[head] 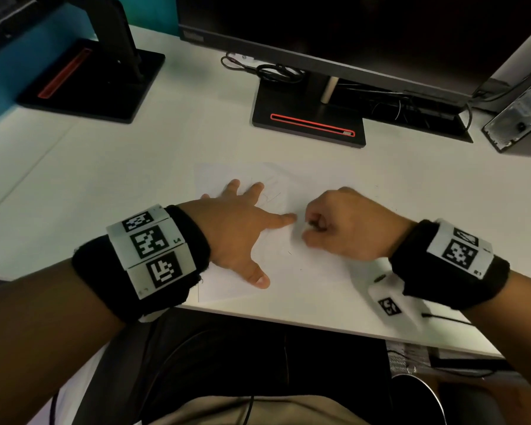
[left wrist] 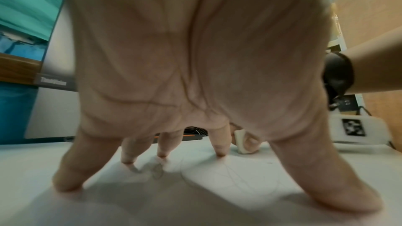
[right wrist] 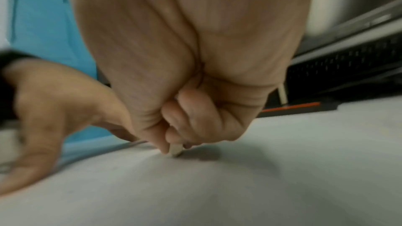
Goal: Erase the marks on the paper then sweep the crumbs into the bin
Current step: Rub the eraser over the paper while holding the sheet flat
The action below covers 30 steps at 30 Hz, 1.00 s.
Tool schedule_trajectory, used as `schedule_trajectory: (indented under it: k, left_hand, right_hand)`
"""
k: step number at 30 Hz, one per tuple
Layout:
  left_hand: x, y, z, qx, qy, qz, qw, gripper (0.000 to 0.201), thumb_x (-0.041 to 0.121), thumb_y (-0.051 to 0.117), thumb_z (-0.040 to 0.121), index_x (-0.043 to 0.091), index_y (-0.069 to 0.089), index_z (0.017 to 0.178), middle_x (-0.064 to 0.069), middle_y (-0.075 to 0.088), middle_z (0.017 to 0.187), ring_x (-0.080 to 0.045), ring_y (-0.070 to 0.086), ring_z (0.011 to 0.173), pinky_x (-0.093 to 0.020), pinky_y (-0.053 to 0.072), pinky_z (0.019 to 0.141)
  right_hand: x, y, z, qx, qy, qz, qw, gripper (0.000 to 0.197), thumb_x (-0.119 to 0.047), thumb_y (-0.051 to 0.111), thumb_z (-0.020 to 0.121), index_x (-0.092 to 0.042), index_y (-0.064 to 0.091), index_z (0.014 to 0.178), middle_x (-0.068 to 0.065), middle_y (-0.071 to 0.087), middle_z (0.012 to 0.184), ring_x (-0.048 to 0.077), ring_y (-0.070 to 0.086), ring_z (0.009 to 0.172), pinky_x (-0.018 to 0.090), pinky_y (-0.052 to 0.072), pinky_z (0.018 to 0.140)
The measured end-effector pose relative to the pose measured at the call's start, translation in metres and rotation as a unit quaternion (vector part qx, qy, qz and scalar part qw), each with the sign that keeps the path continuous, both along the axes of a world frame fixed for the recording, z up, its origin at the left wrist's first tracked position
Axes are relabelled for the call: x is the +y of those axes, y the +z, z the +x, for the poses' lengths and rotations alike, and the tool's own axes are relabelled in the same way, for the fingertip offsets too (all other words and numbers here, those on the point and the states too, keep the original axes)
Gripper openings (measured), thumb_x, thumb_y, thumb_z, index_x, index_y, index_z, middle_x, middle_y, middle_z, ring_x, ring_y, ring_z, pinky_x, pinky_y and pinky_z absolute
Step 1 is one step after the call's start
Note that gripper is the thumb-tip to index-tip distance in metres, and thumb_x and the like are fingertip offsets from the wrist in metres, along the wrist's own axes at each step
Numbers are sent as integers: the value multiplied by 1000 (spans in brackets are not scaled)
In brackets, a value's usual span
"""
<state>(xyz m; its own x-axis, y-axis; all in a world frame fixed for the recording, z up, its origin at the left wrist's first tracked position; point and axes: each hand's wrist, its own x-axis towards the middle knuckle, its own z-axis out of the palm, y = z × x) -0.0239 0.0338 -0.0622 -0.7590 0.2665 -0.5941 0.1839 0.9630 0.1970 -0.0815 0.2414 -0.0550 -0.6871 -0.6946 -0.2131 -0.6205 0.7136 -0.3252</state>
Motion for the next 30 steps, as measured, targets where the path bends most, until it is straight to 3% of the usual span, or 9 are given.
schedule_trajectory:
  k: [2, 5, 7, 10, 15, 18, 23, 27, 30]
  left_hand:
    - [0, 0, 0, -1, 1, 0, 1000, 114, 74, 74, 68, 67, -10, 145, 1, -25, 165, -35, -25, 150, -66, 9, 119]
    - [0, -1, -1, 1, -3, 3, 1000, 118, 74, 75, 67, 65, -11, 147, -1, -25, 165, -37, -23, 150, -67, 9, 118]
    - [0, 0, -1, 1, -4, -2, 1000, 121, 74, 75, 67, 61, -13, 148, -1, -25, 165, -37, -23, 150, -66, 10, 117]
    - [1, 1, -1, 1, -1, -15, 1000, 129, 74, 74, 68, 49, -20, 152, 1, -27, 164, -35, -23, 150, -63, 10, 119]
    - [1, 1, -1, 12, -5, -23, 1000, 136, 76, 74, 66, 34, -17, 157, 1, -24, 165, -35, -19, 151, -63, 15, 119]
    - [2, 3, -1, 7, -7, -34, 999, 136, 76, 74, 66, 33, -17, 157, 1, -25, 165, -35, -19, 151, -62, 16, 120]
    - [2, 1, -2, 9, -15, -37, 999, 137, 77, 74, 65, 32, -16, 158, 0, -23, 165, -37, -17, 152, -63, 21, 118]
    - [2, 3, -1, 5, -14, -41, 999, 136, 76, 74, 66, 32, -17, 157, -1, -24, 165, -36, -18, 151, -63, 19, 119]
    - [1, 1, -1, 8, -14, -36, 999, 136, 76, 74, 65, 32, -16, 158, -1, -23, 166, -37, -17, 151, -64, 20, 117]
  right_hand:
    - [-2, 1, -3, 19, -3, 6, 1000, 32, -25, 67, 88, -12, 52, 63, -1, 49, 54, 10, 42, 51, 28, 36, 58]
    - [-11, -2, 17, -20, 71, 2, 997, 31, -21, 67, 86, -11, 51, 61, -1, 48, 49, 15, 42, 47, 19, 35, 52]
    - [-11, 0, 8, -22, 58, 8, 998, 34, -22, 68, 86, -15, 48, 60, -2, 47, 51, 14, 41, 48, 22, 33, 53]
    - [-8, 3, -14, 8, -4, 18, 1000, 35, -26, 69, 87, -17, 48, 60, -3, 50, 56, 11, 43, 53, 29, 36, 60]
    - [-17, -1, 9, -28, 78, 24, 996, 27, -27, 68, 85, -9, 58, 67, 4, 57, 58, 14, 45, 52, 28, 40, 55]
    - [-12, 4, -15, 11, 12, 23, 1000, 33, -28, 68, 86, -15, 51, 62, 1, 53, 57, 13, 44, 54, 30, 37, 58]
    - [-23, -1, 12, -39, 85, 23, 995, 24, -26, 67, 86, -8, 62, 71, 4, 60, 59, 13, 46, 53, 27, 41, 56]
    - [-16, 6, -14, 3, 18, 27, 999, 27, -25, 66, 88, -9, 58, 67, 3, 56, 59, 15, 47, 55, 30, 37, 58]
    - [-24, 3, 11, -14, 94, 27, 995, 26, -24, 65, 85, -5, 61, 69, 6, 58, 57, 18, 52, 54, 30, 41, 56]
